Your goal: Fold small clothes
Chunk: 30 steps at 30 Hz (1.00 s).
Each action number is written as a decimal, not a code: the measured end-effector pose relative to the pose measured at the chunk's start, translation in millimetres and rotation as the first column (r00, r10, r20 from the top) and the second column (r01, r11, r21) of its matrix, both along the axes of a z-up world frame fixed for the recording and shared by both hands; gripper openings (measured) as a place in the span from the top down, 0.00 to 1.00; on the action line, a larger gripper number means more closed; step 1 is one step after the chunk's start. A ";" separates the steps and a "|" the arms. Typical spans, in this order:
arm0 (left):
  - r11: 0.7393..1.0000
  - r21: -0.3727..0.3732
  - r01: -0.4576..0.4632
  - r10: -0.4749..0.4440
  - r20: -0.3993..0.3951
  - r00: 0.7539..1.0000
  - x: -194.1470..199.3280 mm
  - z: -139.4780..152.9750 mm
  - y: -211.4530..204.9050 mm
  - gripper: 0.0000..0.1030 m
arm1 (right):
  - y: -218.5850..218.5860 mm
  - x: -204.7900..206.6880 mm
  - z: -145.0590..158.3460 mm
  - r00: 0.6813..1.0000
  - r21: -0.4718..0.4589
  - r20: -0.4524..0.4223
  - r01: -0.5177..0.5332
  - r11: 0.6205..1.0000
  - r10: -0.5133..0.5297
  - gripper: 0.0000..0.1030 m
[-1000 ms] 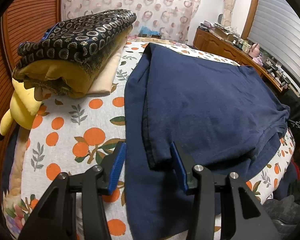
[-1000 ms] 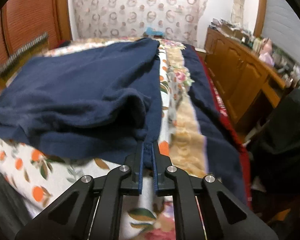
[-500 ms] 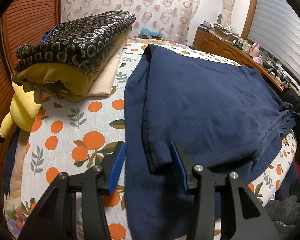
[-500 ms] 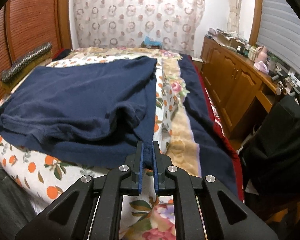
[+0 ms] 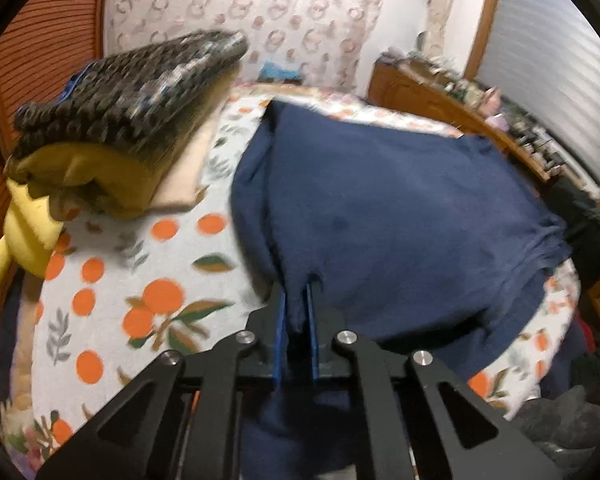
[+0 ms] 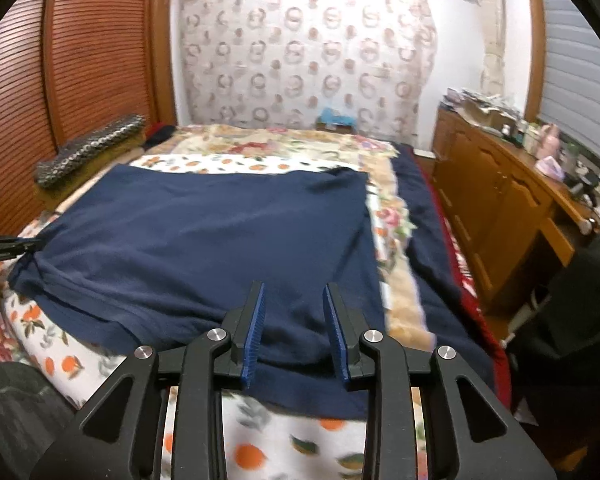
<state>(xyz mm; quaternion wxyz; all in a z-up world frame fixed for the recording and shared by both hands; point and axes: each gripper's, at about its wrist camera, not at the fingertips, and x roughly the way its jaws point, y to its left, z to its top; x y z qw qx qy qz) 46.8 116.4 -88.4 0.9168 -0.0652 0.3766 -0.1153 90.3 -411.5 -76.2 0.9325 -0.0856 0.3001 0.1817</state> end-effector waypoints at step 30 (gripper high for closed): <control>0.913 -0.020 0.407 -0.383 0.295 0.875 64.9 156.4 -192.8 0.95 | 3.9 9.4 -4.6 1.000 0.078 0.026 -0.010 0.997 0.008 0.61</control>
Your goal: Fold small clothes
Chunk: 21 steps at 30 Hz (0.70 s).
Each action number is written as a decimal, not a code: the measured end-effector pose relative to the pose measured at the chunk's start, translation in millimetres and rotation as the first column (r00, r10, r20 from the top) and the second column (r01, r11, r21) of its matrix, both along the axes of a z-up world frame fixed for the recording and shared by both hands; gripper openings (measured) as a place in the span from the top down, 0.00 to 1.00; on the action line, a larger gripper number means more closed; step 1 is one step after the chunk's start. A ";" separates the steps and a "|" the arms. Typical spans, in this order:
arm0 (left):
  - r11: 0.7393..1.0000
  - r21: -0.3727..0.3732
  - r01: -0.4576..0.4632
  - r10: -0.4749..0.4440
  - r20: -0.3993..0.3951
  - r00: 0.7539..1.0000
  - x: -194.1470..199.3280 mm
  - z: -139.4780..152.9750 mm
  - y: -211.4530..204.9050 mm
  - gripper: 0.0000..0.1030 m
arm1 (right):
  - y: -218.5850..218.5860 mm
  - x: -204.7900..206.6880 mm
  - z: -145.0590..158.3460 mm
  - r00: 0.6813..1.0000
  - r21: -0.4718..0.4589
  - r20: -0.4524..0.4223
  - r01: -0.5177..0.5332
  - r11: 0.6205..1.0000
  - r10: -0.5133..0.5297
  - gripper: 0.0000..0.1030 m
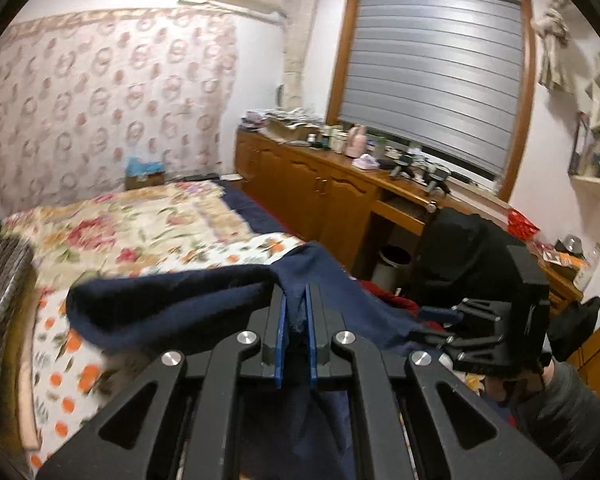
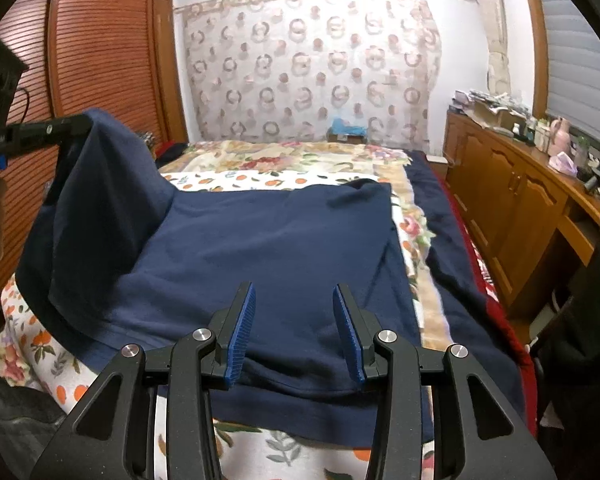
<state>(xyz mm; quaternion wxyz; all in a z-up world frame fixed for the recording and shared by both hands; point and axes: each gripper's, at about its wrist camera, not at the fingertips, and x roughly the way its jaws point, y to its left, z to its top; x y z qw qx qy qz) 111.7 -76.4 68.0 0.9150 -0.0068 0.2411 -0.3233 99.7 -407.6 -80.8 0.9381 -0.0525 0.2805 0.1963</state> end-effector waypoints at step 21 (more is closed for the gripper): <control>0.990 0.128 0.061 -0.054 -0.058 0.997 40.0 -15.2 -64.8 0.47 | -43.4 2.1 2.8 0.997 0.027 -0.011 0.083 0.996 -0.083 0.61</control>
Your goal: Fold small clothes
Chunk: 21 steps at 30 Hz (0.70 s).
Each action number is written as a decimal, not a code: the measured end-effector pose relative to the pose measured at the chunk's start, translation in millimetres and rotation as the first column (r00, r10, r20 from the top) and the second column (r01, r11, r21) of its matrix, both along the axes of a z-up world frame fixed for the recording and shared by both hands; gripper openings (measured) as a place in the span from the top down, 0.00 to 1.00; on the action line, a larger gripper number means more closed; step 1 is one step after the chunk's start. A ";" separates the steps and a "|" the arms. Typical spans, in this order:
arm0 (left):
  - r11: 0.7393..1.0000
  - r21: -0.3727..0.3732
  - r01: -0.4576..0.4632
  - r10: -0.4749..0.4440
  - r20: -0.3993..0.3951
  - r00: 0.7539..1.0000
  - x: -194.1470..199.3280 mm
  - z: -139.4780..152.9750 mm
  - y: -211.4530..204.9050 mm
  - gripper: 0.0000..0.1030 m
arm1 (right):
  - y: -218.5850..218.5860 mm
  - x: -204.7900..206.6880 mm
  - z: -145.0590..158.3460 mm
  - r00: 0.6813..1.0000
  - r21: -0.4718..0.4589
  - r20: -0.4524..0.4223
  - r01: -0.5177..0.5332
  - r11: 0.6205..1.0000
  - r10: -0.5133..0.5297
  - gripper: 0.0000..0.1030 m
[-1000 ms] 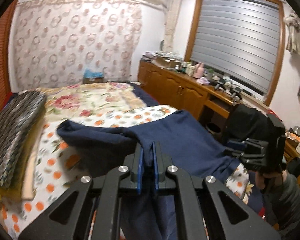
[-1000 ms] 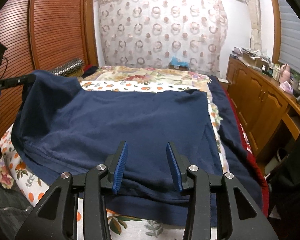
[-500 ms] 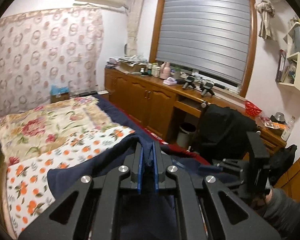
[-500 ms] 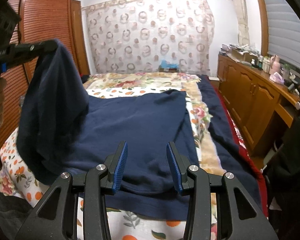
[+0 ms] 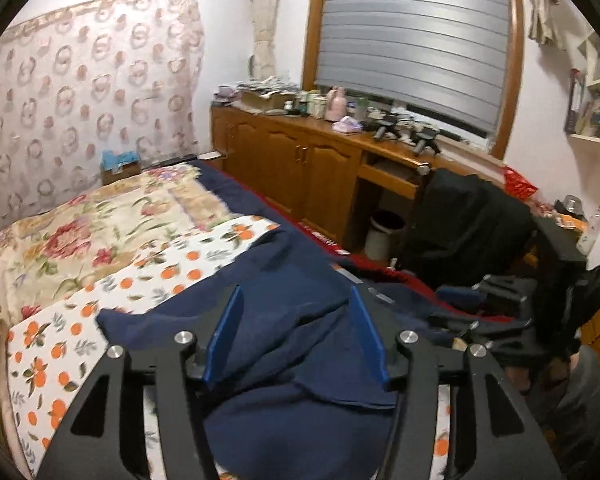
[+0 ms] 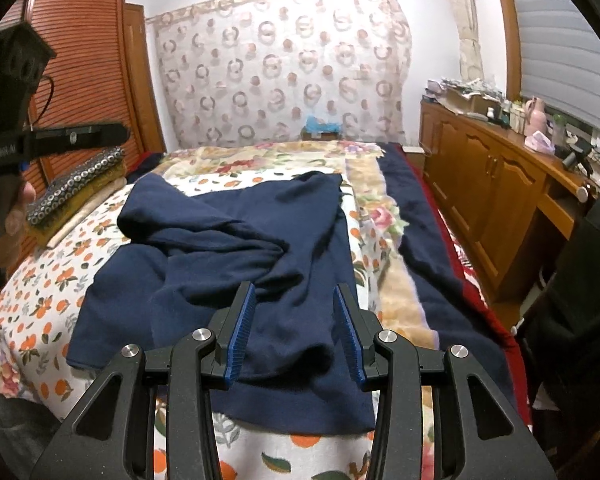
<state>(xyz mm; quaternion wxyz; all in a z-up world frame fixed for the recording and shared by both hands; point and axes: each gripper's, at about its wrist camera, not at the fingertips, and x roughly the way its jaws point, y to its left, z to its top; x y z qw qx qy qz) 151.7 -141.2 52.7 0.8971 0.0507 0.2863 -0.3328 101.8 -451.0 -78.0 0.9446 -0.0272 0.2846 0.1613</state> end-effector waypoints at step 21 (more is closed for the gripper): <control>0.971 0.094 -0.222 0.231 -0.105 0.967 22.6 -72.0 122.0 0.47 | 138.5 90.3 2.1 0.950 -0.132 -0.065 -0.310 0.941 0.304 0.47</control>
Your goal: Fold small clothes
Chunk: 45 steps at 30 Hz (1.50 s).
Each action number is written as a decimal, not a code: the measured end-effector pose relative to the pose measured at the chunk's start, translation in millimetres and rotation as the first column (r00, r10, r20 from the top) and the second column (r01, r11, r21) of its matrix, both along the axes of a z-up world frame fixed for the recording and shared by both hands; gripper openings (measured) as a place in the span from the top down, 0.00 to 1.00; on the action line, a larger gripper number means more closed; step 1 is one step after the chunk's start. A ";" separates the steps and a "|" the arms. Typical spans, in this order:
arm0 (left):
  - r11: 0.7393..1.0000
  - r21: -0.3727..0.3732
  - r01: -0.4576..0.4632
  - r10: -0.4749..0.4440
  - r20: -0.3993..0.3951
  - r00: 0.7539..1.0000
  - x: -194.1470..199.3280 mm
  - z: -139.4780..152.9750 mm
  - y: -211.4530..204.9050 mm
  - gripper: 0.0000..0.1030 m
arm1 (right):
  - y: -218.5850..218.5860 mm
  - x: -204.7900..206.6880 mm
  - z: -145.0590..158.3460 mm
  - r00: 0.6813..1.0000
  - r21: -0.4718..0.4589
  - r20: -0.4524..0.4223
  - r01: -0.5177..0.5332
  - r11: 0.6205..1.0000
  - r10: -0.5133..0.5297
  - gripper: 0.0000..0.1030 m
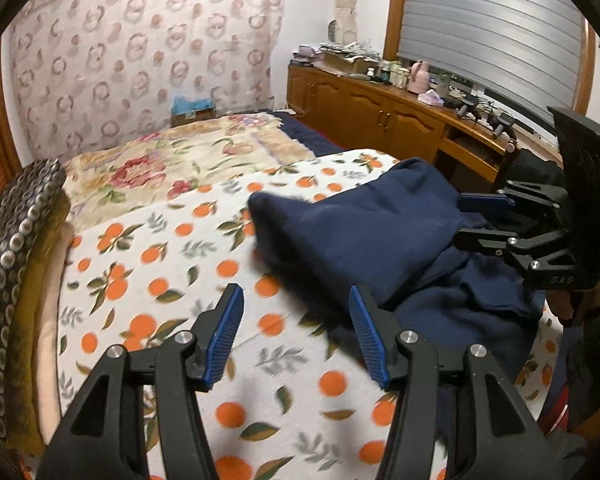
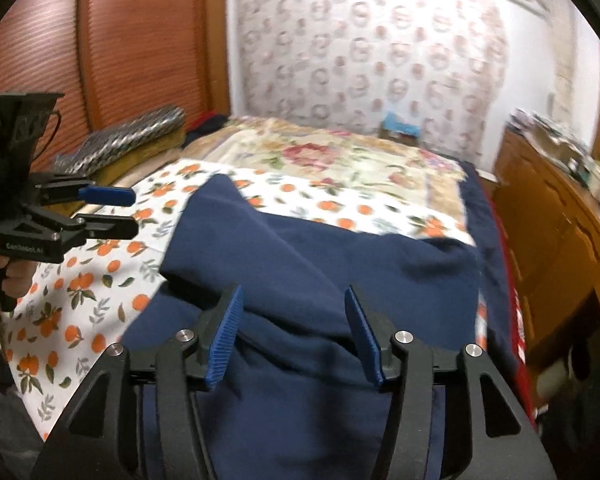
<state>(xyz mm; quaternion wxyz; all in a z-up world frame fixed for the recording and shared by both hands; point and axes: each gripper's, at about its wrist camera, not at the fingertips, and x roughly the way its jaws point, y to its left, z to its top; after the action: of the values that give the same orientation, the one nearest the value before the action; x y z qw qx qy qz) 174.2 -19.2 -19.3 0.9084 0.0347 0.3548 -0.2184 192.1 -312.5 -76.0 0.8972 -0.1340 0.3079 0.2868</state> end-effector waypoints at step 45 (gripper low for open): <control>1.000 -0.020 0.012 -0.012 -0.037 0.999 0.2 -19.0 7.4 0.47 | -2.7 54.5 10.4 0.991 0.082 -0.117 -0.052 0.995 0.062 0.88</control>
<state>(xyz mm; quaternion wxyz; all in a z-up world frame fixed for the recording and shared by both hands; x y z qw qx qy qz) 174.4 -11.8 -38.3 0.9006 0.0236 0.3693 -0.2280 246.6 -315.1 -65.5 0.8732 -0.0899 0.3455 0.3317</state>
